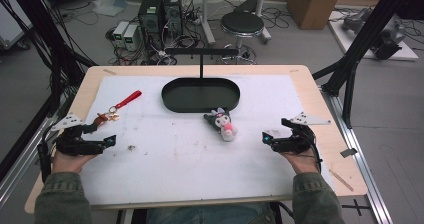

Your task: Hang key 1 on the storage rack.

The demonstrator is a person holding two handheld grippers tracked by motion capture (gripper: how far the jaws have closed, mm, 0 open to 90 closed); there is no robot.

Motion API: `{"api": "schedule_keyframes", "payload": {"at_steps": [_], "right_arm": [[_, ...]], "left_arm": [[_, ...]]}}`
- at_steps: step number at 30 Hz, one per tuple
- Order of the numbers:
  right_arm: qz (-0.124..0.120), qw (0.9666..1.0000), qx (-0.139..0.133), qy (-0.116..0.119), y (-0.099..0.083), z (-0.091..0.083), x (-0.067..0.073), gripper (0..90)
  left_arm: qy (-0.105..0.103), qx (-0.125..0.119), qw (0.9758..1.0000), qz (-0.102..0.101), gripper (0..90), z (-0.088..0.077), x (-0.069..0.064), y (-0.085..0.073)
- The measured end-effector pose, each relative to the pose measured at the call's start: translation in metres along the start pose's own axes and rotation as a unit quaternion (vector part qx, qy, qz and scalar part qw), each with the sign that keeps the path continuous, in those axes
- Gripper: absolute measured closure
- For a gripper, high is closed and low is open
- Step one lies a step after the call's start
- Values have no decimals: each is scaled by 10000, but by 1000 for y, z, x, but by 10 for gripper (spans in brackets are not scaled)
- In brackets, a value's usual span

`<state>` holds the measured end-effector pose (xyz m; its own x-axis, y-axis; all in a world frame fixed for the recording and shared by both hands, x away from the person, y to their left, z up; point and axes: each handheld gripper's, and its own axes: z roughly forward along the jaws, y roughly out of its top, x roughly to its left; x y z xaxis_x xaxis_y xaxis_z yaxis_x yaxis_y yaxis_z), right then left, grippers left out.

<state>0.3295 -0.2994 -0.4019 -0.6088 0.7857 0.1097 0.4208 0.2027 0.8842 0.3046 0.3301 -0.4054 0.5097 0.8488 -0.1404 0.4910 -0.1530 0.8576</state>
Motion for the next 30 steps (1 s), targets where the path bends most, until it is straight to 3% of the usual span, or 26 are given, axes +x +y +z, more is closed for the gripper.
{"api": "schedule_keyframes", "payload": {"at_steps": [18,30], "right_arm": [[-15,10000,69,-58,-1,2,1,5],[25,9999,152,-41,-5,5,0,5]], "left_arm": [[94,99,9999,-43,58,2,1,0],[54,358,9993,-64,58,12,7,-1]]}}
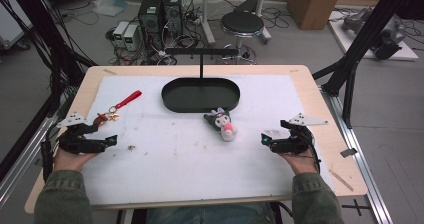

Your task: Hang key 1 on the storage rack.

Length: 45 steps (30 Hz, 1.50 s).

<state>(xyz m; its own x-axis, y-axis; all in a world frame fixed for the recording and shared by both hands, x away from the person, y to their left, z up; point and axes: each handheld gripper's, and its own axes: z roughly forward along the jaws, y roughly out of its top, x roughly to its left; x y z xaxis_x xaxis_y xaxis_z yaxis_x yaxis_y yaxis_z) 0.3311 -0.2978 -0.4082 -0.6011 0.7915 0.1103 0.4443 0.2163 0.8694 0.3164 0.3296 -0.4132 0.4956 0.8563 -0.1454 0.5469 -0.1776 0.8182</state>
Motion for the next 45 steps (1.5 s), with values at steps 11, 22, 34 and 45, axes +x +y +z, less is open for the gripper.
{"api": "schedule_keyframes", "payload": {"at_steps": [11,22,34,45], "right_arm": [[32,9998,127,-127,-4,3,-1,5],[-9,9993,320,-208,-6,6,-2,5],[-33,9990,351,-284,-8,6,-2,6],[-44,9991,321,-267,-8,7,-3,6]], "left_arm": [[173,-9,9998,140,58,0,-1,11],[278,166,9988,371,58,10,12,34],[6,566,9975,413,58,33,34,52],[60,917,9939,614,58,57,47,72]]}}
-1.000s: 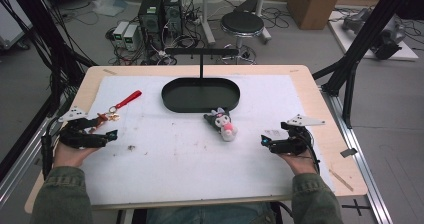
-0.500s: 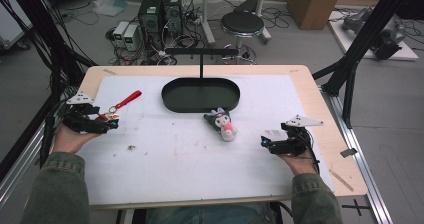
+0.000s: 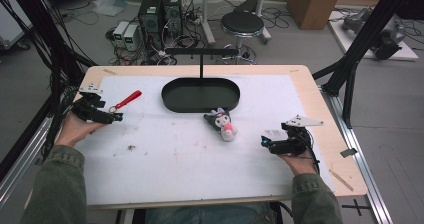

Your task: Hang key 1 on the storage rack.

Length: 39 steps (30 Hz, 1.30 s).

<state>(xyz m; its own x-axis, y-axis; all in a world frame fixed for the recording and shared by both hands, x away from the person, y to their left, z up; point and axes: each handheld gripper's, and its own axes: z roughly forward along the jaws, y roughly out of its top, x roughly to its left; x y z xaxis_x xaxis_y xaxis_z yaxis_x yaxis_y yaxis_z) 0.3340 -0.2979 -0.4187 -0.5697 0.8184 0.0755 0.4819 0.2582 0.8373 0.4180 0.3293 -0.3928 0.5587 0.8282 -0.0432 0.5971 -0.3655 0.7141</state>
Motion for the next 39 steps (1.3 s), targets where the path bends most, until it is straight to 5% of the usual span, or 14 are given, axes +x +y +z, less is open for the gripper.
{"api": "schedule_keyframes", "payload": {"at_steps": [9,14,18,23,32,39], "right_arm": [[24,10000,-57,-28,0,-3,-1,5],[78,9999,-89,-121,0,-3,-3,5],[35,9999,-45,-137,-1,0,-4,6],[-28,10000,-8,-71,0,0,-1,5],[-94,9999,85,-22,-2,2,0,5],[-198,9998,41,-26,-3,-2,3,5]], "left_arm": [[33,188,9998,103,58,6,10,18],[-125,214,9997,84,65,13,14,25],[-51,603,9978,255,66,23,18,33],[-31,746,9968,290,69,32,23,42],[-32,948,9954,127,102,67,31,53],[-17,1163,9932,-90,154,84,39,47]]}}
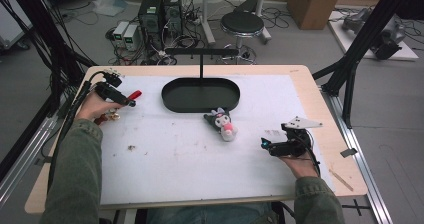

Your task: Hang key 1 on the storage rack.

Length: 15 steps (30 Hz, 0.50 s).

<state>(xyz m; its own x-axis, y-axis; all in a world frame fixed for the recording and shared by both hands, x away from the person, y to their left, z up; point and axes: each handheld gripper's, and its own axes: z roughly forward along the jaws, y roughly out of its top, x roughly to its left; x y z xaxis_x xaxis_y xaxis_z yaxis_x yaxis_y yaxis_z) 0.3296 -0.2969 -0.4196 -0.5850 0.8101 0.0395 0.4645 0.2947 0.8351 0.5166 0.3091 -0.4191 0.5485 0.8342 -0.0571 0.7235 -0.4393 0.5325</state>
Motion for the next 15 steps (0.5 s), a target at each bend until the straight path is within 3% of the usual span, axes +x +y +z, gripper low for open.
{"api": "schedule_keyframes", "payload": {"at_steps": [2,4,7,9,13,14,15], "right_arm": [[22,10000,28,-34,-2,-1,-1,6],[37,10000,52,-71,-3,-1,-3,5],[77,9999,86,-94,-5,-2,-5,5],[95,9998,127,-101,-6,-2,-5,5],[70,9998,137,-109,-7,-3,-5,5],[80,9998,136,-106,-7,-3,-5,6],[55,9998,121,-117,-7,-3,-6,6]], "left_arm": [[55,158,9998,-108,176,4,5,-2],[37,148,9997,-179,241,6,5,-2],[-23,62,9998,-194,269,6,6,-2],[146,67,9997,-175,324,6,5,-2],[344,120,9993,-93,551,4,1,0],[334,96,9994,-83,669,3,1,0],[410,90,9991,-31,715,2,0,0]]}}
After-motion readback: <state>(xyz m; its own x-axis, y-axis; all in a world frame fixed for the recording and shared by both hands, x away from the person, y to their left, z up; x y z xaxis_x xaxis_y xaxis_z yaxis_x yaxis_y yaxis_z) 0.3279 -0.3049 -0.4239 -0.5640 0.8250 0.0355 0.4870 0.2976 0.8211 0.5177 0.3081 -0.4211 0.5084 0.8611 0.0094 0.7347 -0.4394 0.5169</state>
